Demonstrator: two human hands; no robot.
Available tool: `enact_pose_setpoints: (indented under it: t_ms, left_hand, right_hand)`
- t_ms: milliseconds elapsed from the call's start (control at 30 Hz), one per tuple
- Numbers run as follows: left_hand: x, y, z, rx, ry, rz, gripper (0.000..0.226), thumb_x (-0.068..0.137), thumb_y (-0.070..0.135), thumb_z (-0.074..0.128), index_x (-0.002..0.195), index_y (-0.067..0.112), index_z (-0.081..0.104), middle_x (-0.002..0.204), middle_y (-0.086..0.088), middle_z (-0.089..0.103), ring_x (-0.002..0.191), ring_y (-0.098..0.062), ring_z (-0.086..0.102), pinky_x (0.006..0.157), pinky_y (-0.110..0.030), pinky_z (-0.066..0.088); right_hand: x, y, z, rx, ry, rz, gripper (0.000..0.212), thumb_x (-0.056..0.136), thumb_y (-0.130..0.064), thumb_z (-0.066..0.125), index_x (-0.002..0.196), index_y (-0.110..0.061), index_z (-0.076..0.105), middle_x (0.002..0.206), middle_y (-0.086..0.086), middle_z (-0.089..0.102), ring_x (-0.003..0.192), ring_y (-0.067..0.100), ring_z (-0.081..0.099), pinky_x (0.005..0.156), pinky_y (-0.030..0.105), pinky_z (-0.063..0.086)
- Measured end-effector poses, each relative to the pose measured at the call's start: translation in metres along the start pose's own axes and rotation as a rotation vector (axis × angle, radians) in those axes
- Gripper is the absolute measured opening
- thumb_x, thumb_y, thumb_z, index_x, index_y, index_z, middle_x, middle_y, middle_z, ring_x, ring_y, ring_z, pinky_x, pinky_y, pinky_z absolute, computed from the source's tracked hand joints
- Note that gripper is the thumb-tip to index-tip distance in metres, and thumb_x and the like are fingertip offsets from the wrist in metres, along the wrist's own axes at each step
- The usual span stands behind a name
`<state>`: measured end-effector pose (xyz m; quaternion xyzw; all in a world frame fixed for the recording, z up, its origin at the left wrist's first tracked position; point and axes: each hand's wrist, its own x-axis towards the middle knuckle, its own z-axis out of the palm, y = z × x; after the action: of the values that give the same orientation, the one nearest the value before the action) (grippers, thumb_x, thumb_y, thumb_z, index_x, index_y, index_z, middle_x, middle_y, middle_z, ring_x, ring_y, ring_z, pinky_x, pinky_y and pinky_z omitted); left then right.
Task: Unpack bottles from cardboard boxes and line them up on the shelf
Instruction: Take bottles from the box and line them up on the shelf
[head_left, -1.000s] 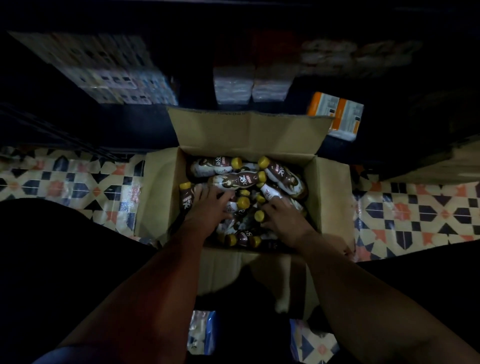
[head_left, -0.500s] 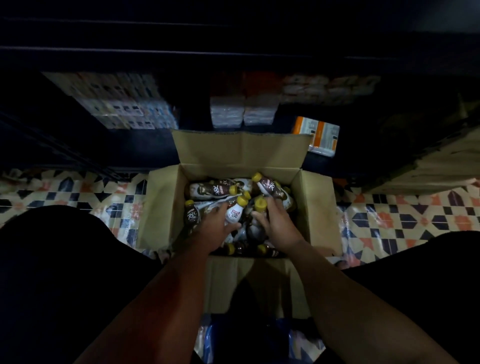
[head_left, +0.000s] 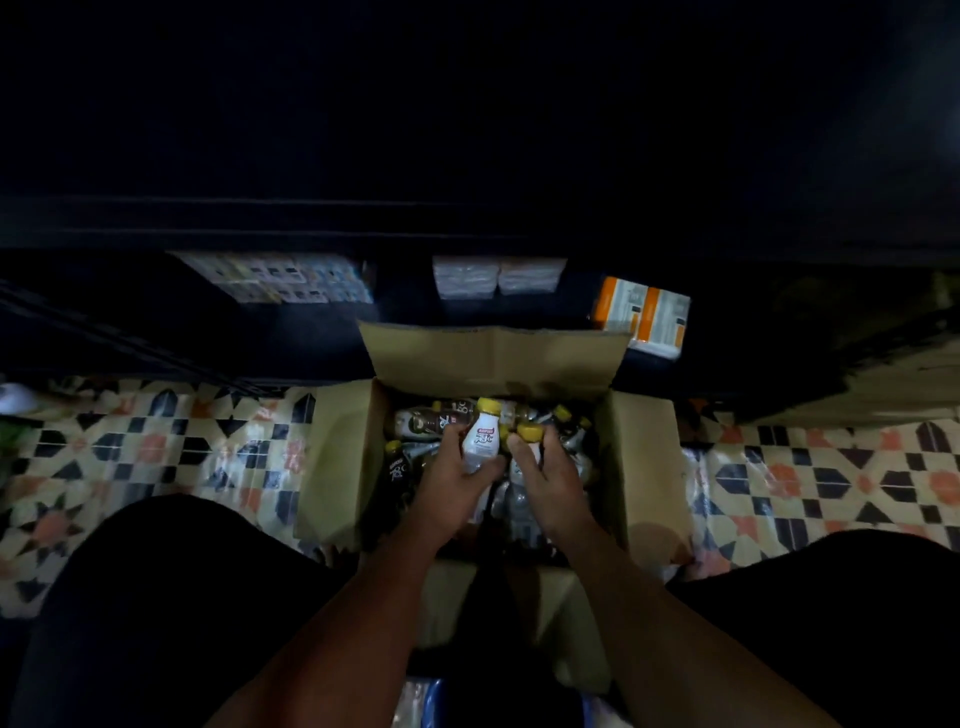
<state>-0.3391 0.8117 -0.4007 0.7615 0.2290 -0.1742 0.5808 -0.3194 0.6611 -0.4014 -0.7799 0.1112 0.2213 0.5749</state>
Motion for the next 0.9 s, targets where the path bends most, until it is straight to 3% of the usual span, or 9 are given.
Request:
enact_pose_setpoints:
  t_ms: [100,167,367,467,533,600,667,800,900]
  left_hand:
    - [-0.030,0.045,-0.011,-0.001,0.015,0.003,0.042,0.088,0.012,0.078,0.121,0.019,0.052,0.101,0.010,0.071,0.085,0.007,0.068,0.074,-0.014,0.052]
    - [-0.055,0.083,-0.021,-0.008,0.023,-0.001,0.042,0.087,0.012,0.078,0.119,0.019,0.053,0.101,0.011,0.071,0.085,0.007,0.068,0.073,-0.015,0.050]
    - [-0.138,0.225,-0.060,-0.029,0.023,0.089,0.035,0.088,0.011,0.075,0.113,0.024,0.055,0.095,0.007,0.070,0.081,0.000,0.067,0.068,-0.017,0.051]
    - [-0.180,0.303,-0.083,-0.060,0.035,0.134,0.029,0.089,0.012,0.074,0.108,0.025,0.057,0.088,0.001,0.068,0.072,-0.003,0.064,0.062,-0.019,0.049]
    - [-0.203,0.346,-0.095,-0.065,0.039,0.184,0.029,0.088,0.015,0.075,0.108,0.027,0.057,0.087,-0.001,0.067,0.073,-0.009,0.064,0.064,-0.028,0.051]
    - [-0.227,0.388,-0.108,-0.086,0.048,0.238,0.032,0.088,0.016,0.075,0.111,0.026,0.056,0.086,-0.002,0.066,0.075,-0.016,0.065,0.066,-0.041,0.054]
    - [-0.250,0.425,-0.117,-0.106,0.056,0.289,0.033,0.088,0.016,0.075,0.112,0.026,0.055,0.083,-0.001,0.065,0.071,-0.015,0.062,0.064,-0.044,0.053]
    - [-0.287,0.487,-0.134,-0.089,0.079,0.429,0.033,0.088,0.017,0.075,0.110,0.028,0.053,0.075,0.012,0.061,0.063,-0.006,0.057,0.055,-0.027,0.047]
    - [-0.307,0.525,-0.145,-0.088,0.093,0.516,0.035,0.086,0.015,0.077,0.106,0.029,0.053,0.072,0.012,0.061,0.059,-0.005,0.057,0.054,-0.024,0.046]
  right_hand:
    - [-0.022,-0.045,-0.014,0.010,0.010,0.005,0.043,0.102,-0.047,0.053,0.133,-0.018,0.051,0.123,-0.010,0.063,0.118,0.008,0.058,0.097,0.029,0.043]
    - [-0.043,-0.086,-0.026,0.004,0.019,-0.013,0.052,0.100,-0.053,0.051,0.139,-0.018,0.049,0.132,-0.006,0.061,0.125,0.012,0.055,0.103,0.033,0.044]
    - [-0.121,-0.242,-0.073,0.131,0.061,-0.077,0.024,0.102,-0.041,0.056,0.106,-0.018,0.059,0.098,-0.005,0.069,0.090,0.001,0.064,0.077,0.019,0.048]
    - [-0.158,-0.322,-0.098,0.142,0.061,-0.112,0.021,0.102,-0.041,0.057,0.105,-0.020,0.060,0.098,-0.004,0.069,0.090,0.002,0.065,0.074,0.012,0.047]
    - [-0.176,-0.365,-0.112,0.124,0.064,-0.165,0.019,0.102,-0.040,0.057,0.104,-0.021,0.062,0.096,-0.005,0.068,0.086,0.000,0.063,0.071,0.010,0.046]
    - [-0.193,-0.410,-0.127,0.123,0.070,-0.226,0.016,0.102,-0.038,0.058,0.102,-0.022,0.063,0.089,-0.007,0.067,0.079,-0.001,0.061,0.070,0.011,0.046]
    - [-0.209,-0.448,-0.139,0.120,0.073,-0.295,0.016,0.101,-0.038,0.058,0.098,-0.023,0.063,0.081,-0.011,0.063,0.075,0.000,0.058,0.069,0.014,0.046]
    - [-0.237,-0.513,-0.159,0.160,0.066,-0.448,0.021,0.102,-0.035,0.057,0.088,-0.018,0.058,0.073,-0.011,0.055,0.068,0.004,0.051,0.065,0.022,0.044]
    - [-0.253,-0.551,-0.169,0.198,0.077,-0.558,0.024,0.101,-0.037,0.059,0.084,-0.021,0.056,0.071,-0.012,0.052,0.066,0.006,0.049,0.062,0.030,0.044]
